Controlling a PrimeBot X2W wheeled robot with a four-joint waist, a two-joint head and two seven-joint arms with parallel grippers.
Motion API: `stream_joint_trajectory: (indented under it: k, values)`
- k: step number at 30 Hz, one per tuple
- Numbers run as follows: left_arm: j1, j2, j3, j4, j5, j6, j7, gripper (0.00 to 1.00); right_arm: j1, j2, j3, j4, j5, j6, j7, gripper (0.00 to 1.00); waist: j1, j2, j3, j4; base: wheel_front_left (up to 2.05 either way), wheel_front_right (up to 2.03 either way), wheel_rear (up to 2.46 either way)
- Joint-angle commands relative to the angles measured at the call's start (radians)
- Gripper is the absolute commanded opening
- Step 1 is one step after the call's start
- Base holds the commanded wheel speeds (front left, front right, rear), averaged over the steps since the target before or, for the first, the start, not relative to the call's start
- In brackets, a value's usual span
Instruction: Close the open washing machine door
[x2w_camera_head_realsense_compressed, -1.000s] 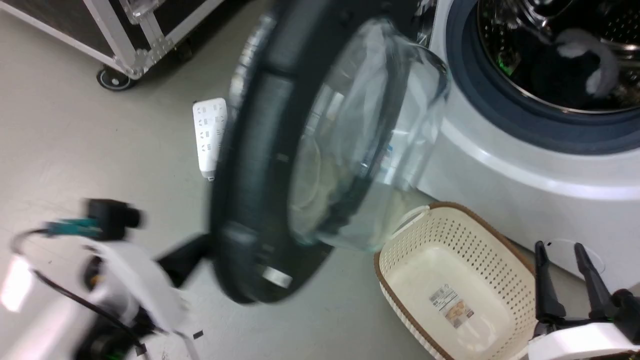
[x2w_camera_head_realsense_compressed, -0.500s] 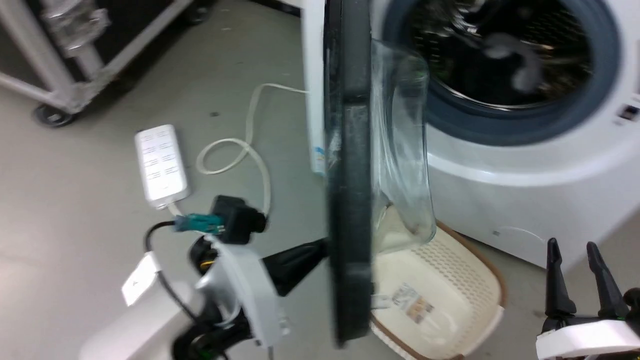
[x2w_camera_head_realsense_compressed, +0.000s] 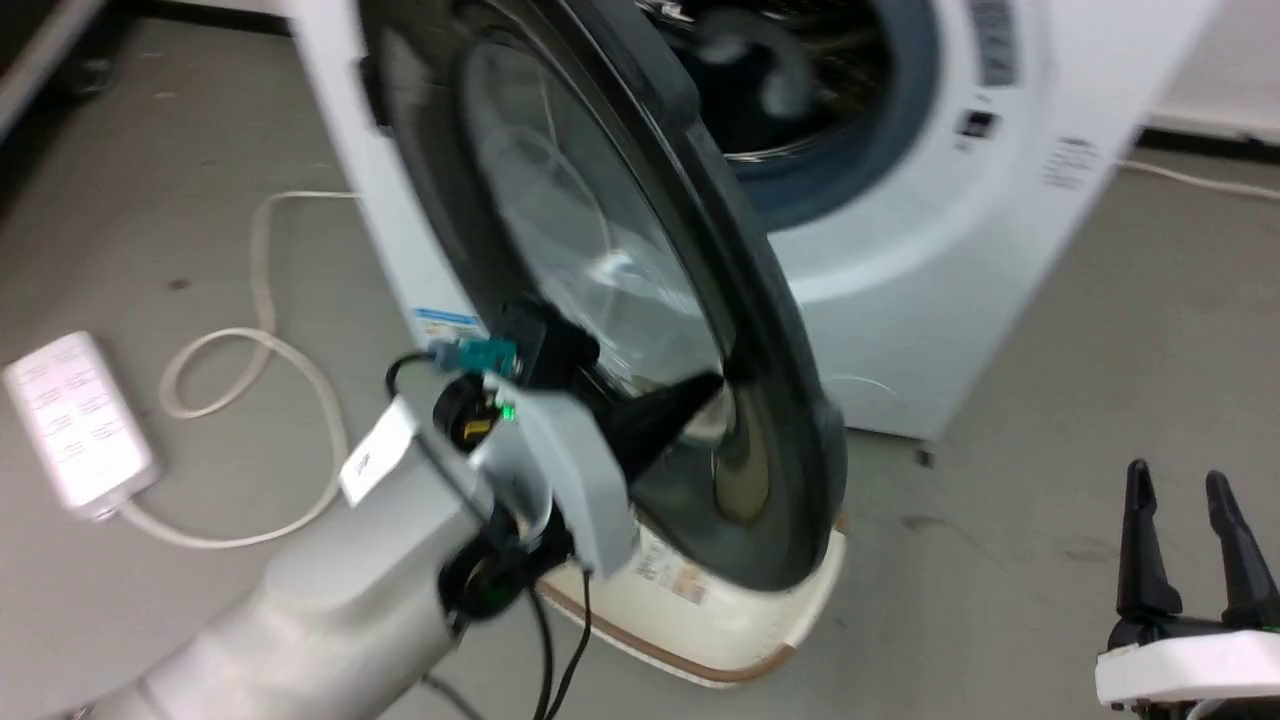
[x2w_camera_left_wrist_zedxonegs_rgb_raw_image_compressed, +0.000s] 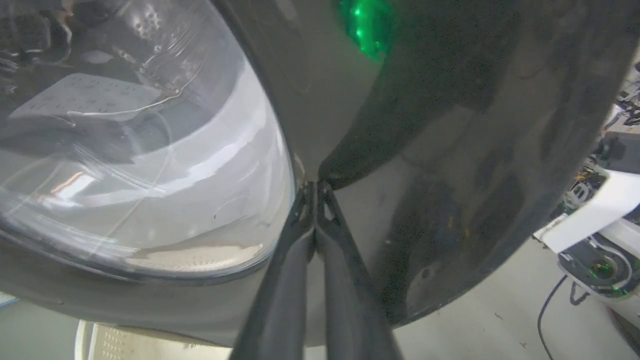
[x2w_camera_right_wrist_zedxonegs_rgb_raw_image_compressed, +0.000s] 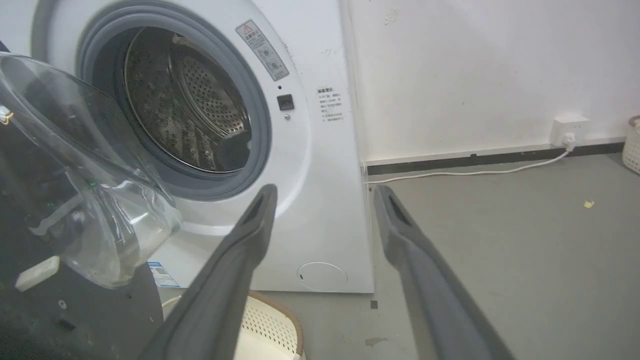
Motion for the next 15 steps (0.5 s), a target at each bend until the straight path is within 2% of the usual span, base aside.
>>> stream_joint_trajectory:
  k: [1, 2, 4, 9, 15]
  values:
    - [-0.056, -0.048, -0.006, 0.065, 0.002, -0.005, -0.017, 0.00, -0.024, -0.002, -0.001, -0.007, 0.012, 0.001, -0.004, 1.00, -0.0001, 0.0000, 0.039, -0.093, 0.00, 0.00, 0.00]
    - [-0.056, -0.048, -0.006, 0.065, 0.002, -0.005, -0.017, 0.00, -0.024, -0.002, -0.001, -0.007, 0.012, 0.001, -0.004, 1.00, -0.0001, 0.0000, 0.039, -0.093, 0.00, 0.00, 0.00]
    - [-0.116, -0.093, -0.013, 0.140, 0.001, -0.005, -0.030, 0.00, -0.033, -0.002, 0.003, -0.010, 0.021, 0.001, -0.004, 1.00, -0.0001, 0.0000, 0.060, -0.137, 0.00, 0.00, 0.00]
    - [-0.202, -0.141, -0.016, 0.263, 0.008, -0.005, -0.067, 0.00, -0.046, -0.002, 0.007, -0.011, 0.038, 0.001, -0.004, 1.00, -0.0001, 0.0000, 0.090, -0.198, 0.00, 0.00, 0.00]
    - [-0.273, -0.200, 0.004, 0.427, 0.035, 0.014, -0.118, 0.00, -0.050, -0.002, 0.009, -0.015, 0.049, 0.001, -0.004, 1.00, -0.0001, 0.0000, 0.111, -0.228, 0.00, 0.00, 0.00]
